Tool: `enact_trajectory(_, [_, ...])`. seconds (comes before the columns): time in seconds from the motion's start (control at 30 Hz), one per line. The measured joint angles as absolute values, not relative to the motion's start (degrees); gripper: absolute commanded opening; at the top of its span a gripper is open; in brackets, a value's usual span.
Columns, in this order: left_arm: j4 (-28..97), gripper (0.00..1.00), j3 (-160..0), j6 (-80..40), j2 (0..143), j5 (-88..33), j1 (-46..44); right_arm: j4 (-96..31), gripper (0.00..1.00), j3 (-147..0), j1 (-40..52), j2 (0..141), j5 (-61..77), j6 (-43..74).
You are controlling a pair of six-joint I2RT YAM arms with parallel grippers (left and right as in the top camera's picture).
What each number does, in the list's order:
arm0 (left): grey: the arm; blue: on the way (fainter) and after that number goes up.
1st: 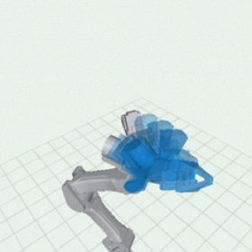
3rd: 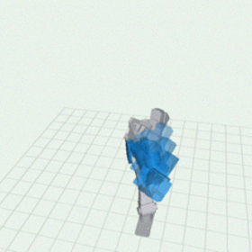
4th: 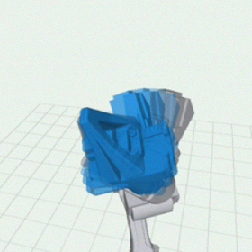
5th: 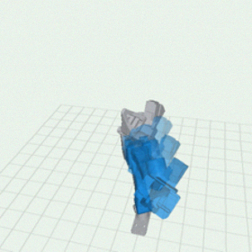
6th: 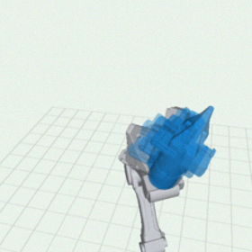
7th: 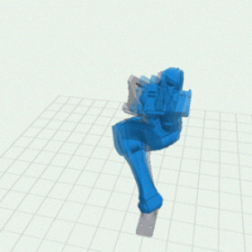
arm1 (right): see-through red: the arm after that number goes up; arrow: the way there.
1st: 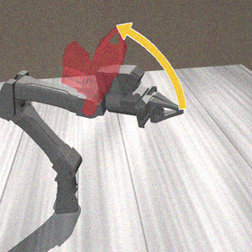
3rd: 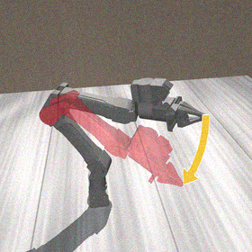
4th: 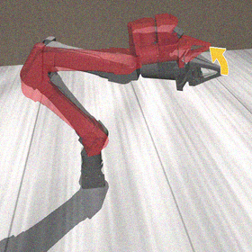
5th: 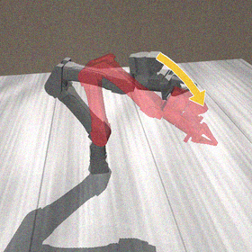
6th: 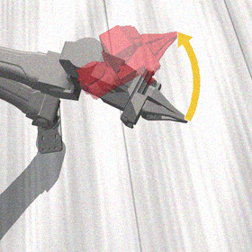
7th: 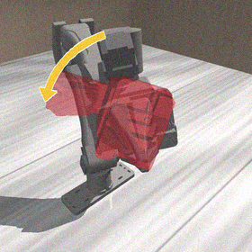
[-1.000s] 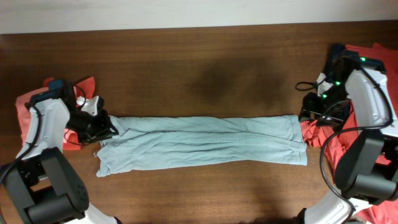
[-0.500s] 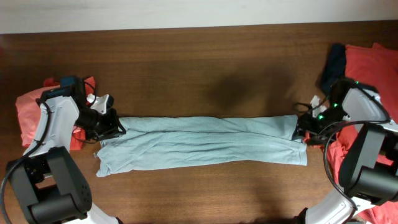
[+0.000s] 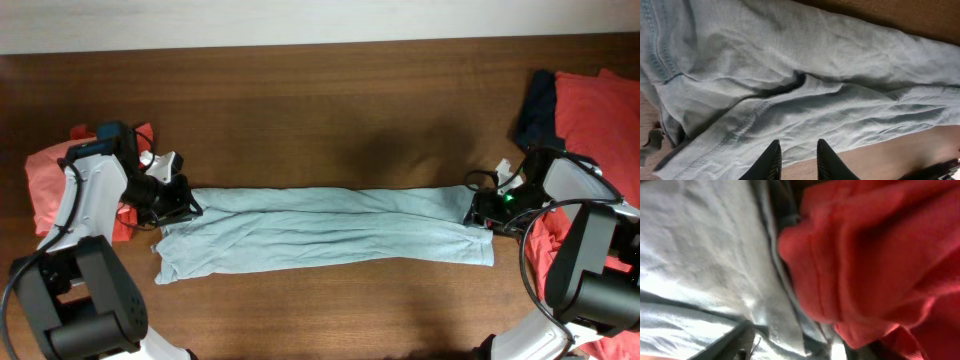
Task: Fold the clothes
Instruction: 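Release both grippers and press the folded shirt's ends flat, then grasp the strip's right end with the right gripper and fold it leftward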
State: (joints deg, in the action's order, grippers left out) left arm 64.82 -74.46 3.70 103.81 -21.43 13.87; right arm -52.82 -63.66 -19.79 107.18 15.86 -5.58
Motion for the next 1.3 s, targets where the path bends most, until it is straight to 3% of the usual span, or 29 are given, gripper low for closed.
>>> enact_trajectory(0.27, [64.84,0.24,-74.46,3.7,103.81,-21.39,13.87,-52.23,0.04,-62.63,-19.86,108.09,21.45,-5.43])
enact_trajectory(0.6, [64.82,0.25,-74.46,3.7,103.81,-21.19,13.87,-56.69,0.04,-64.51,-19.86,108.66,22.61,-4.64])
enact_trajectory(1.0, [64.82,0.24,-74.46,3.7,103.81,-21.02,13.87,-72.51,0.04,-86.83,-19.84,109.12,22.13,-4.29])
enact_trajectory(1.3, [64.82,0.25,-74.46,3.7,103.81,-21.02,13.87,-74.78,0.04,-87.37,-19.84,109.12,21.04,-4.32])
